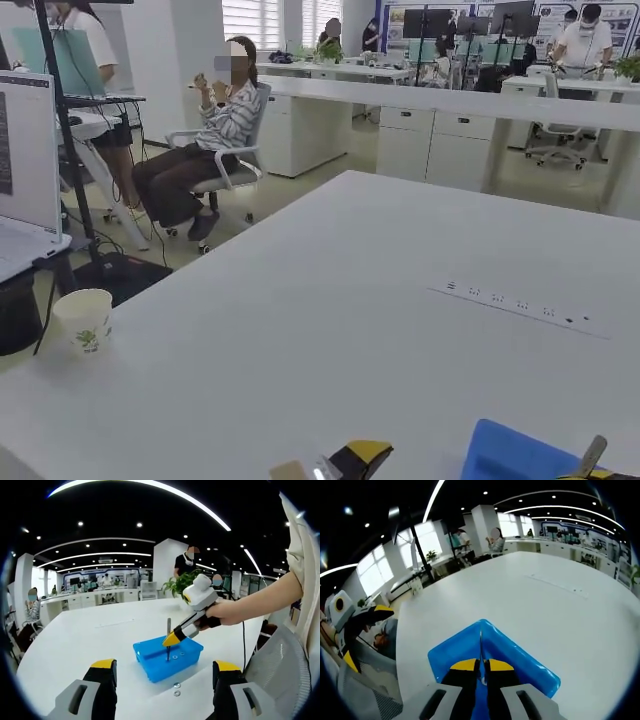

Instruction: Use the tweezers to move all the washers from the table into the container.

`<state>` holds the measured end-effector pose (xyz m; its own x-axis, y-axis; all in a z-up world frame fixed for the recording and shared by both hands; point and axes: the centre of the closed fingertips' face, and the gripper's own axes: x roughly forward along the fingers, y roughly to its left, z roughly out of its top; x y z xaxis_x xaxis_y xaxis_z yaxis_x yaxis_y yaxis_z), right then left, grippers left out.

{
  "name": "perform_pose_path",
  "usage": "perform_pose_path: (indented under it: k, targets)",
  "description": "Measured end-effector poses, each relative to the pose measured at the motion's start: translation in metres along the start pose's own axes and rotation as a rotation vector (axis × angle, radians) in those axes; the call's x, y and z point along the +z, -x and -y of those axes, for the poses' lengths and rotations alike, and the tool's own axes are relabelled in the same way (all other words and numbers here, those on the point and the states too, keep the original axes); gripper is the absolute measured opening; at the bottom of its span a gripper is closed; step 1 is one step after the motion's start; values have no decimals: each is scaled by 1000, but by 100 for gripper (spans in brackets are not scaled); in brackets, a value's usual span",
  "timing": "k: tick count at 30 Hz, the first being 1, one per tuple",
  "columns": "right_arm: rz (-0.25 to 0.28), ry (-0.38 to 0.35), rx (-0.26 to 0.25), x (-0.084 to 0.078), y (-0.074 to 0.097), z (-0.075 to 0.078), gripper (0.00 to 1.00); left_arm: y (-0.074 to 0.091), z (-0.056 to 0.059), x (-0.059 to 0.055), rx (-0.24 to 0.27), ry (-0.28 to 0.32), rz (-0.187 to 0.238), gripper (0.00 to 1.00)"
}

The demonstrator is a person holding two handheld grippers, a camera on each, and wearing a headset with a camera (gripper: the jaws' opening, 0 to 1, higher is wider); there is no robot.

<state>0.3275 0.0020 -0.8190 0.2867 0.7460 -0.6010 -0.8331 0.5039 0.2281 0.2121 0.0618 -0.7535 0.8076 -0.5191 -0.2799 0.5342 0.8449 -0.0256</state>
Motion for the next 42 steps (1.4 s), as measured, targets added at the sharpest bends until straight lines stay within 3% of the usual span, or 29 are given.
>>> perform_pose_path:
  k: [11, 18, 25, 42]
  targets:
    - [18, -5, -7, 0, 0, 6, 3, 0, 0, 0, 0, -1, -2, 79]
    - [61, -35, 2, 7, 6, 0, 3, 0, 0, 0, -2, -2, -2, 79]
    - [138, -125, 51, 16, 16, -10, 4, 1, 0, 1, -3, 9, 8, 79]
    - [239, -213, 145, 33, 40, -35, 4, -1, 3, -2, -21, -1, -12, 79]
